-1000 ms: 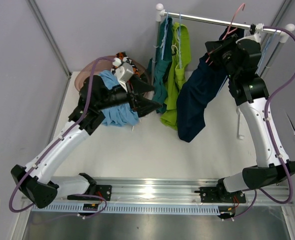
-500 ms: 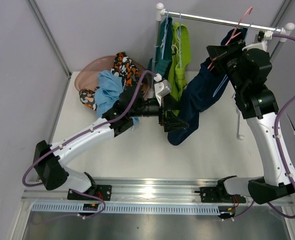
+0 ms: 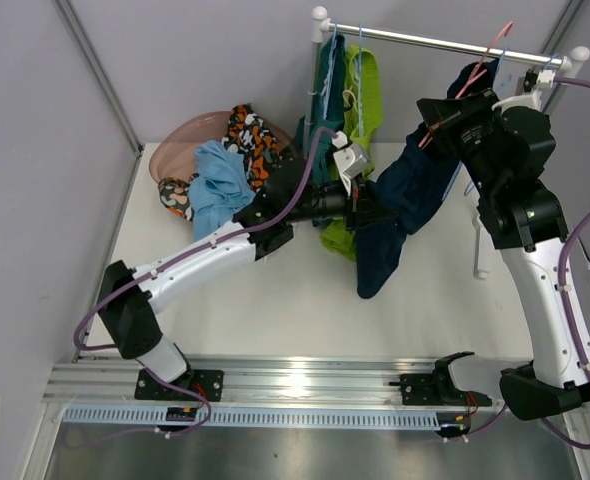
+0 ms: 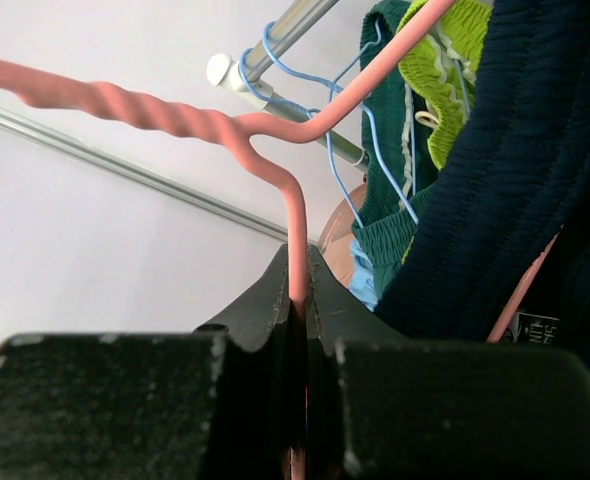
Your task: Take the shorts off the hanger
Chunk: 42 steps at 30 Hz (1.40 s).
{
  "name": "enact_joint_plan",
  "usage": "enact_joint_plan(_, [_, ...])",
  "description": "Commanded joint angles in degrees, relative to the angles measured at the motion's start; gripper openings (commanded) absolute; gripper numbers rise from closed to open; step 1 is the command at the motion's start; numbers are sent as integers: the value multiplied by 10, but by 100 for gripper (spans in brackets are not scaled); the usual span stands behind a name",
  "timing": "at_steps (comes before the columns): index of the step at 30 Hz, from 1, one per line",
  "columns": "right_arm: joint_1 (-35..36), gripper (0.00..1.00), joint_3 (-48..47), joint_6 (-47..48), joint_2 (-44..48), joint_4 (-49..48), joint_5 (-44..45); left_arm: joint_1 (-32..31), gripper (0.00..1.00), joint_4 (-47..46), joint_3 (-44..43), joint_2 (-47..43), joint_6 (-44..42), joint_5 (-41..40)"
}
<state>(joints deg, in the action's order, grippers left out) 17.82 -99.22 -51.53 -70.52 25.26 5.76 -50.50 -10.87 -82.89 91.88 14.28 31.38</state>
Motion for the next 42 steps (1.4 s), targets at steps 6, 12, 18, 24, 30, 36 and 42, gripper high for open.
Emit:
enact_joint_plan(6, [-31, 0, -36, -2, -3, -39, -34, -35, 0, -47, 117, -110, -14, -61])
enact_joint_plan(12, [-92, 0, -98, -10, -52, -24, -93, -130, 0, -88, 339, -283, -10, -159])
enact_joint_plan(18, [-115, 0, -130, -16, -64, -5, -116, -165, 0, -122, 467, -331, 33, -211])
enact_joint_plan(24, [-116, 0, -98, -38, -41, -2, -140, -160, 0, -51, 312, -254, -24, -280])
enact_joint_plan(30, [-44, 0, 29, -128, 35, -50, -205, -88, 0, 108, -15, -49, -29, -324])
enact_joint_plan(36, [60, 0, 66, -166, 86, -32, -204, -11, 0, 340, -400, 195, -35, -287])
enact_joint_plan(42, [47, 0, -37, -108, 55, 51, -202, -39, 0, 339, -256, 11, -26, -340])
